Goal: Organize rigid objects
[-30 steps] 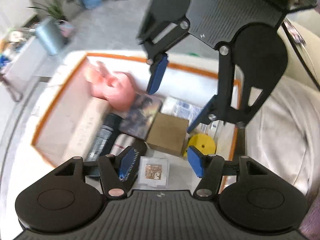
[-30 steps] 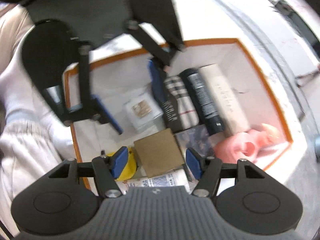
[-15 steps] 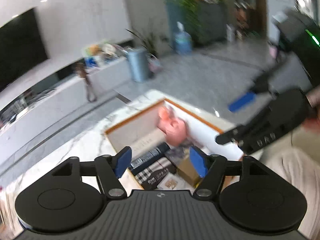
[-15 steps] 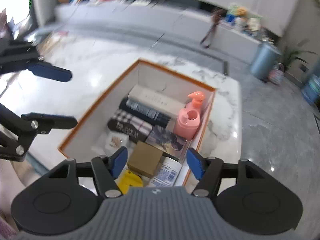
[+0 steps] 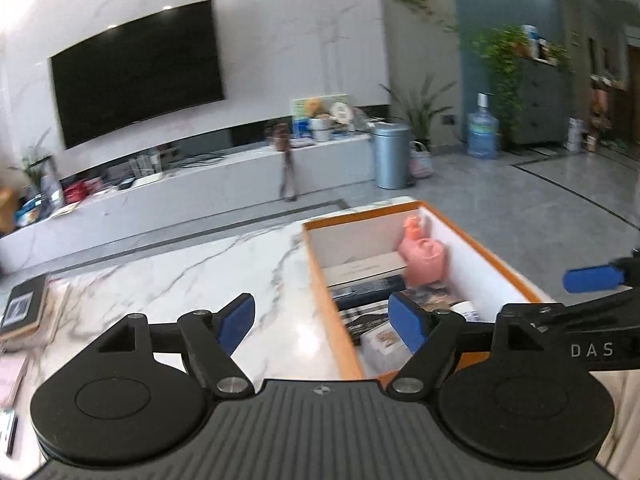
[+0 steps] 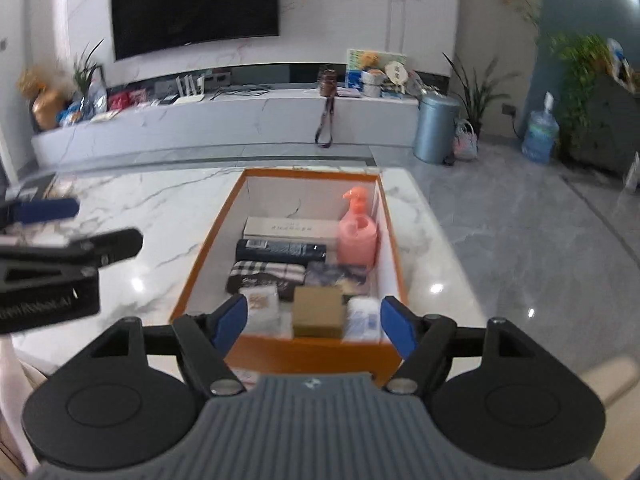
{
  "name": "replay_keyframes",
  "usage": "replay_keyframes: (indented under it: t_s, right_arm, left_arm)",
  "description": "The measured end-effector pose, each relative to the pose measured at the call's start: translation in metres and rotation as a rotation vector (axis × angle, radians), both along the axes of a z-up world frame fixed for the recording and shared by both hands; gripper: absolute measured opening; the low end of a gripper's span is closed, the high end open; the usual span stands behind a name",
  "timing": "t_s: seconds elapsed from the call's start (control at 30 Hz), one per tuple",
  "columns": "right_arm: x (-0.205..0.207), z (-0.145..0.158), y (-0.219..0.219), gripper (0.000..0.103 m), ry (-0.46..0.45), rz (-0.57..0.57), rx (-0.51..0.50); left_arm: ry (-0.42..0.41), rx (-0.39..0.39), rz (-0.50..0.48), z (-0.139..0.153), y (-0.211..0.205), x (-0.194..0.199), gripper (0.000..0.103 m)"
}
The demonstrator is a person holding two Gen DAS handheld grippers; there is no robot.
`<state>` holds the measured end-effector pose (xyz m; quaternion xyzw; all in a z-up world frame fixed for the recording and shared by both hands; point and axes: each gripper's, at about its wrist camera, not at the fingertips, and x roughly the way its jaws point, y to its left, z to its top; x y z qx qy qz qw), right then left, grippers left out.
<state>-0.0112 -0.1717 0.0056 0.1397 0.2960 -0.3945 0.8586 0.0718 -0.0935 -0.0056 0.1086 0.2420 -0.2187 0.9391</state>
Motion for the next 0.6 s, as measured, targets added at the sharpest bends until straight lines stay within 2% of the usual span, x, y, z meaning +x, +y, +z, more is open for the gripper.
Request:
replay_keyframes:
  t_s: [0.17,0.33,0.53,0.6]
  right_arm:
    - [0.001,-0.013,0.015,0.075,-0.003,-0.027,-0.027]
    - [0.002,-0.027,0.02,0.078,-0.01,-0.032,-0.038]
    - [-0.001,-0.048,0.022,0.078,-0.026,-0.04,-0.112]
    - [-0.002,-0.056,0.017,0.078,-0.04,-0.039,-0.106]
  left_arm:
    - [0.013,-0.033,0.049,-0.006,0.017,-0.01,0.089]
    - [0.015,-0.045,0.082,-0.025,0.026,-0.007,0.09]
    - [0.034,-0.061,0.097,-0.042,0.028,0.0,0.09]
    - [0.045,-0.054,0.079,-0.047,0.026,0.002,0.09]
